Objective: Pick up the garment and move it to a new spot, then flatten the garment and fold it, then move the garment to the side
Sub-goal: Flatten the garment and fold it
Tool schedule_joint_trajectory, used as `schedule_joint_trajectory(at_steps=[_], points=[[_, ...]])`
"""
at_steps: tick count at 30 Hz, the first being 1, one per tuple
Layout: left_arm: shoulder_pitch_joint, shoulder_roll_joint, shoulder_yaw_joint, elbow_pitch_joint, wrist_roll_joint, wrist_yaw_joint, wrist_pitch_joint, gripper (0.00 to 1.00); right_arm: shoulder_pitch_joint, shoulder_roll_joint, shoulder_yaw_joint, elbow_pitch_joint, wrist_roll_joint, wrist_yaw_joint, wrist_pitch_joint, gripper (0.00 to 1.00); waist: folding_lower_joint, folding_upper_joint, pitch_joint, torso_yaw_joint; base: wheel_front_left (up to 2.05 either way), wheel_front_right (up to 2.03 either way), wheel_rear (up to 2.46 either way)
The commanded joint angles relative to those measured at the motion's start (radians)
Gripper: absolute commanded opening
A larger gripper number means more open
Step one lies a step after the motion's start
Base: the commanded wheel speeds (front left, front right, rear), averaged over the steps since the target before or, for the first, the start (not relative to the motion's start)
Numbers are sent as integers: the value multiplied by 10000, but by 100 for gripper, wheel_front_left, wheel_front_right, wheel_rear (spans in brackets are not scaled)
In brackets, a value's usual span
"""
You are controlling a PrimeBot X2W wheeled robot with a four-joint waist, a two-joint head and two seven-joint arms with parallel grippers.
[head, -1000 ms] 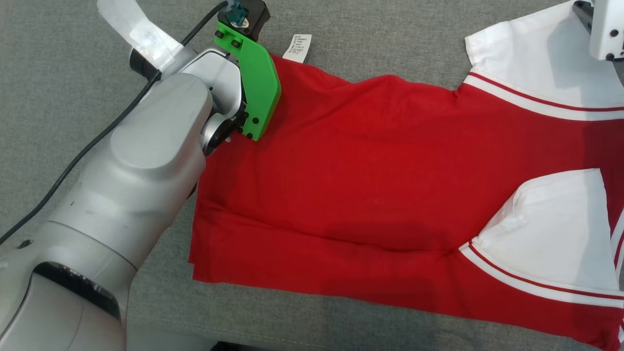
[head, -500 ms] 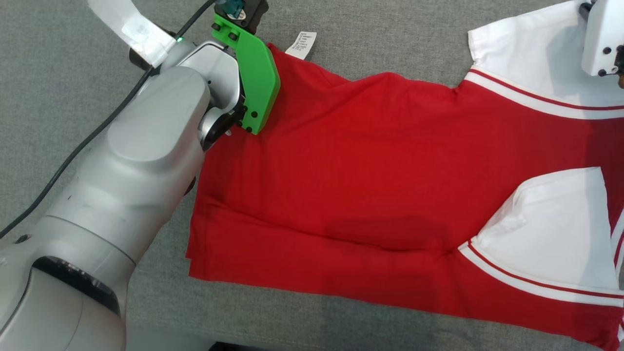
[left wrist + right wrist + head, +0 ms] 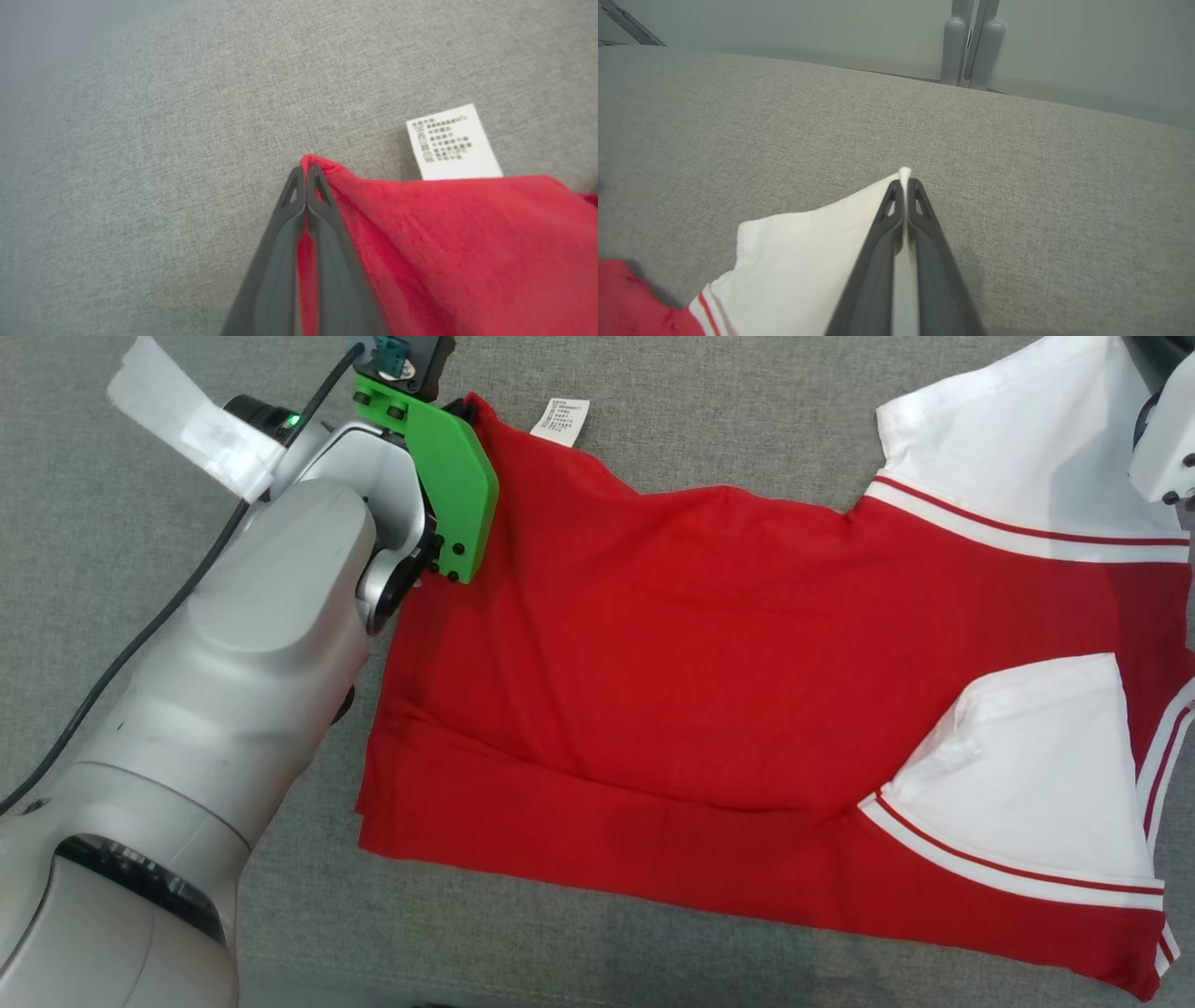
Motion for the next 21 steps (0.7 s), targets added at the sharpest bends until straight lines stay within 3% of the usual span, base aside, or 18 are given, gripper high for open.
schedule_joint_trajectory(at_steps=[1, 10, 21], points=[[168, 92, 114, 29, 19, 230, -298, 0, 228, -151, 0, -147, 169, -13, -244, 0, 0, 0, -112, 9, 0, 0, 0], [1033, 444, 281, -211, 52, 933, -1477, 0, 1587, -1573, 955, -1685, 1449, -11, -2279, 0, 0, 0, -678, 32, 0, 0, 0], [2114, 1231, -64, -1326, 424, 1546, -1862, 0, 3660, -3046, 1351, -3282, 2220, -13, -5119, 0, 0, 0, -1355, -273, 0, 0, 0]])
